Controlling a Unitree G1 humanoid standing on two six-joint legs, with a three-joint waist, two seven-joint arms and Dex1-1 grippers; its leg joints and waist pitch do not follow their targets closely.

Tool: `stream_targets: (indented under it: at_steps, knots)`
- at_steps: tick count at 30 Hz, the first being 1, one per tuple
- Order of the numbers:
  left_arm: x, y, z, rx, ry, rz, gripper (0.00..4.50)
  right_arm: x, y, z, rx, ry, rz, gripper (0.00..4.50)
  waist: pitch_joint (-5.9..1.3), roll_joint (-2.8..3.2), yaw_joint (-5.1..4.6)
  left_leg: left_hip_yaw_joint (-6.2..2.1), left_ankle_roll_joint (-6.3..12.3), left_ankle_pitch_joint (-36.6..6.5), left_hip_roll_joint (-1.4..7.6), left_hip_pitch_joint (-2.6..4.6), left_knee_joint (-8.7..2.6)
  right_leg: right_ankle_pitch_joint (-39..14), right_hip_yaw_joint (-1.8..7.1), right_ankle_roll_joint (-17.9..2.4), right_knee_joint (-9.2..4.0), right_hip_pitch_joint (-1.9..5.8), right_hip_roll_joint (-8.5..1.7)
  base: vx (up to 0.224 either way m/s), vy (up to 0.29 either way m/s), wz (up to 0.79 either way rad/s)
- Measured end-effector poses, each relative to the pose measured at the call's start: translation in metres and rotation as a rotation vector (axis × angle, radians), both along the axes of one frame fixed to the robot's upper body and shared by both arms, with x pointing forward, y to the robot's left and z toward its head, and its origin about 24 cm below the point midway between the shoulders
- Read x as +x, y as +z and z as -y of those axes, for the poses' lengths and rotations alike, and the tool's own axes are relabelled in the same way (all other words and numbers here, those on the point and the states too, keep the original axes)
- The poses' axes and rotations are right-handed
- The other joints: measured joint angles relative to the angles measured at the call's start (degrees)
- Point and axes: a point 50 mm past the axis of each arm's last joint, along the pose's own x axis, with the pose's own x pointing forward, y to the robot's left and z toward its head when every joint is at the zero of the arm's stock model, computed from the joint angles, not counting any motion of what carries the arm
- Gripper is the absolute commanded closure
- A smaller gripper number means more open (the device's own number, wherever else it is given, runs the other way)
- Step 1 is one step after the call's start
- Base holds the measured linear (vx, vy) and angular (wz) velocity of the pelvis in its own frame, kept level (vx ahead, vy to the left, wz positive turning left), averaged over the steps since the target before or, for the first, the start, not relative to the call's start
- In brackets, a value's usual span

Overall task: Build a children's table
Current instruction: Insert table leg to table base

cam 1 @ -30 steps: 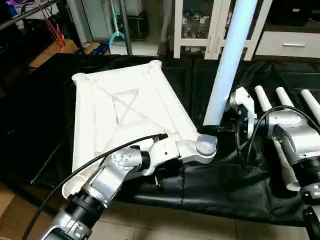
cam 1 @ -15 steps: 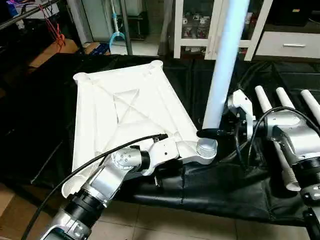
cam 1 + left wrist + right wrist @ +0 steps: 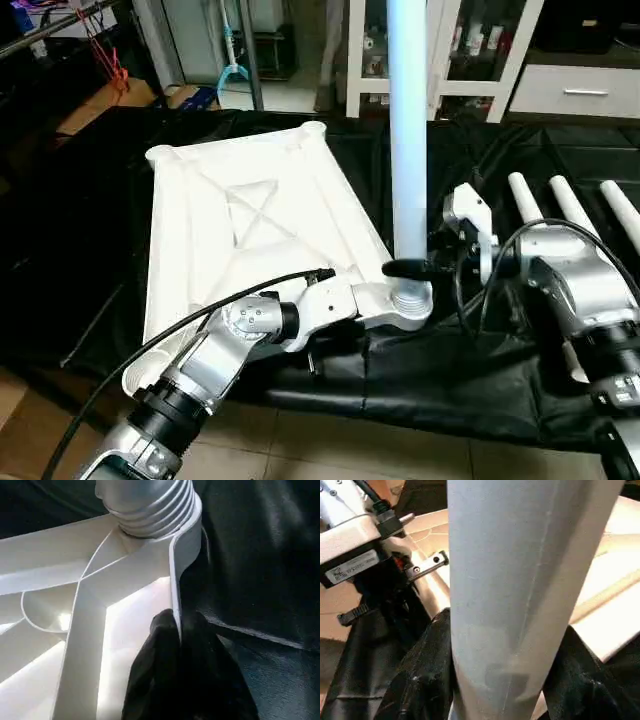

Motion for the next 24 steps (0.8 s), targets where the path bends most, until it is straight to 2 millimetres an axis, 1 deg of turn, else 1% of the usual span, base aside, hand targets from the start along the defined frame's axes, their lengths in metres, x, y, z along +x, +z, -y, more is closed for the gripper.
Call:
stream_targets:
  at_steps: [4, 10, 16, 24]
  knots:
    - [-0.002, -0.001, 0.001, 0.004, -0.014, -0.004, 4.5, -0.006, -0.002, 0.003, 0.008, 0.002, -0.006, 2.68, 0.0, -0.04, -0.02, 0.01, -0.25, -0.15, 0.0, 0.15, 0.0, 0.0, 0.02, 0.0, -0.11, 0.28, -0.01, 0.0, 0.0, 0.0]
    - [-0.003, -0.002, 0.002, 0.007, -0.026, -0.01, 4.5, -0.012, -0.005, 0.008, 0.033, -0.014, -0.019, 2.68, 0.02, -0.05, -0.08, 0.07, -0.28, -0.17, -0.02, 0.63, -0.07, -0.02, 0.06, 0.02, -0.27, 0.79, -0.04, 0.0, 0.0, 0.0]
    - [-0.004, -0.002, 0.003, 0.005, -0.031, -0.007, 4.5, -0.021, -0.009, 0.012, 0.08, -0.064, 0.018, 2.68, 0.04, -0.07, -0.04, 0.16, -0.28, -0.17, -0.05, 0.66, -0.24, -0.03, 0.08, 0.04, -0.32, 0.81, -0.1, 0.0, 0.0, 0.0]
    - [-0.003, -0.003, 0.002, 0.009, -0.024, -0.007, 4.5, -0.03, -0.017, 0.016, 0.134, -0.132, 0.07, 2.68, 0.04, -0.03, -0.46, 0.21, -0.28, -0.17, -0.09, 0.73, -0.33, -0.04, 0.12, 0.07, -0.33, 0.83, -0.15, 0.0, 0.0, 0.0]
